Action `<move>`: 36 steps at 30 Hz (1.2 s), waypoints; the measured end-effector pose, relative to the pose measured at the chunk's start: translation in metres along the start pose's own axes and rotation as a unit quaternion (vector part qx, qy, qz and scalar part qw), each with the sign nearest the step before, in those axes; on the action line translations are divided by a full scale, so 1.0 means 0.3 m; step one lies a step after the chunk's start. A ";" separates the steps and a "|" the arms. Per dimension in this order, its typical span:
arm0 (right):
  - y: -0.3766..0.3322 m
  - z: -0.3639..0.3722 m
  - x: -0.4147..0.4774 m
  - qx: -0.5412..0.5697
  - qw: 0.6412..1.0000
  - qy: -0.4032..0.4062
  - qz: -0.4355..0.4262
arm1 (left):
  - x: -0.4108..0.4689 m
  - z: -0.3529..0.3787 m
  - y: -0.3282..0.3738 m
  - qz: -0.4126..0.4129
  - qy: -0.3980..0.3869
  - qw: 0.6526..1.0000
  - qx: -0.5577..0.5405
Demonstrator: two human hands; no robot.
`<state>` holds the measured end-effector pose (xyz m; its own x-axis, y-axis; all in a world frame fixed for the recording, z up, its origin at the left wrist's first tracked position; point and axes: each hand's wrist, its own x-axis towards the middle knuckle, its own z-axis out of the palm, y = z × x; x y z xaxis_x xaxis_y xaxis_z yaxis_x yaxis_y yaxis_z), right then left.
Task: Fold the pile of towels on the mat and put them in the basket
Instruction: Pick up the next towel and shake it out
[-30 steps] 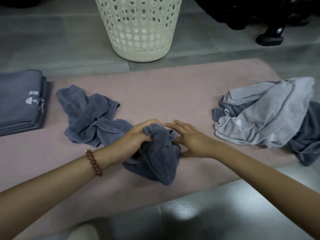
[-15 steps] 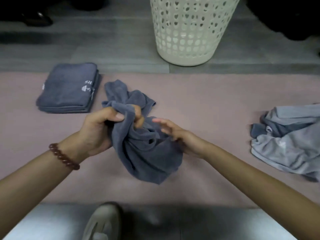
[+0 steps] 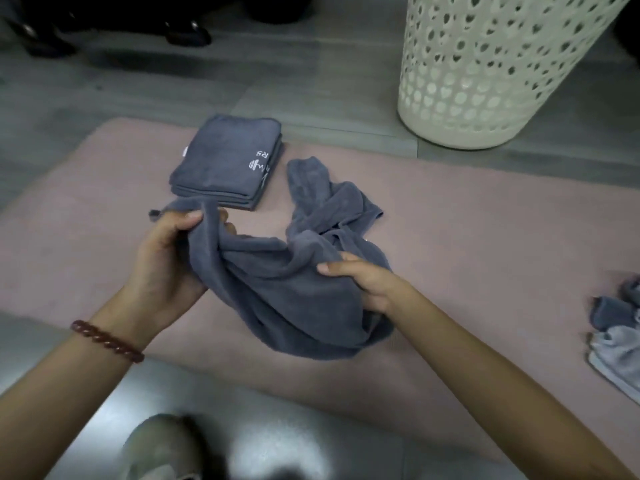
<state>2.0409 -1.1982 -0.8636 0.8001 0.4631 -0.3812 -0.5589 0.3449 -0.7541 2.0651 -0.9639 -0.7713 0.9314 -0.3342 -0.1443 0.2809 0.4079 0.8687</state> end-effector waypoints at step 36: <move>-0.190 -0.405 -0.649 -0.056 0.762 0.524 -0.377 | 0.430 0.196 -0.263 0.168 0.011 0.939 0.301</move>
<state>1.9436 -1.4073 -0.8116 0.6515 -0.7586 0.0099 0.1213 0.0913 -0.9884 2.1495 -1.0892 -0.8307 0.9503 -0.2528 0.1817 -0.2050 -0.0690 0.9763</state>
